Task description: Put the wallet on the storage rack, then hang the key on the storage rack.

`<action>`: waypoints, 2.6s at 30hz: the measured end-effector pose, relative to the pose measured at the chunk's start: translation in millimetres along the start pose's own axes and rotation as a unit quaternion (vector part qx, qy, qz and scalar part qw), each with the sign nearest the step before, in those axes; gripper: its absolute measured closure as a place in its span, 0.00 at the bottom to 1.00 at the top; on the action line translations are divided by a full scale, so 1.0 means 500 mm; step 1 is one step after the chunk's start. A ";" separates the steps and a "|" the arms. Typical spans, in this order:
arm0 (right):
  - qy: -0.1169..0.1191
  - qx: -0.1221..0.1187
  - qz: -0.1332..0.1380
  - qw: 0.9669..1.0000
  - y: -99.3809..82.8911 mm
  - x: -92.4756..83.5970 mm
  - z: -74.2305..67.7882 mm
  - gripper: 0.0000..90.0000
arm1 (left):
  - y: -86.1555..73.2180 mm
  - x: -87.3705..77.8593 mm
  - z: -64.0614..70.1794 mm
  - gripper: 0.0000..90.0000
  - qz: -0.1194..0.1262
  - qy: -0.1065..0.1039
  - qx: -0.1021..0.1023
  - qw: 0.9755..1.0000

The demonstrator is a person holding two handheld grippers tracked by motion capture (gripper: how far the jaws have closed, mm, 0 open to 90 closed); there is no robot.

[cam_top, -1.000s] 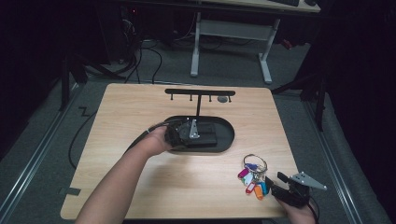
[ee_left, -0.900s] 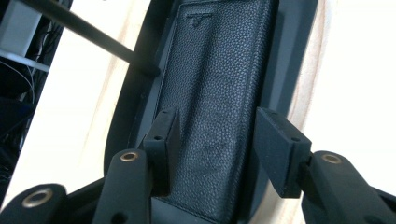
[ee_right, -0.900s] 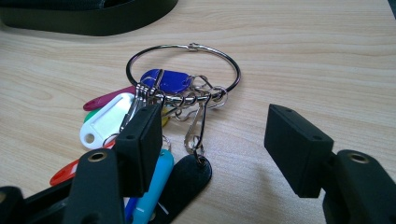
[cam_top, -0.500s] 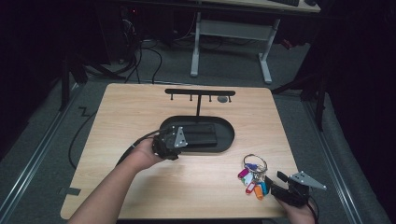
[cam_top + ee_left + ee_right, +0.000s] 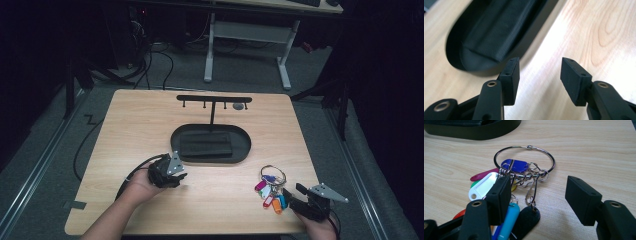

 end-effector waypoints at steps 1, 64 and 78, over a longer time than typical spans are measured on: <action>0.000 -0.001 0.000 1.000 0.000 0.000 0.000 0.42 | -0.007 0.000 0.003 0.56 0.000 0.000 -0.003 1.000; -0.012 -0.123 -0.133 0.983 0.132 0.032 -0.103 0.37 | -0.184 -0.134 0.055 0.38 0.136 0.024 -0.159 0.978; 0.006 -0.149 -0.197 0.969 0.175 0.078 -0.120 0.36 | -0.182 -0.123 0.055 0.36 0.137 0.014 -0.155 0.978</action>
Point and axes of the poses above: each handheld gripper's, and its own axes: x roughly forward along the jaws, y roughly out of its top, z roughly to its right, the point moved 1 cm from there along x, roughly forward along the jaws
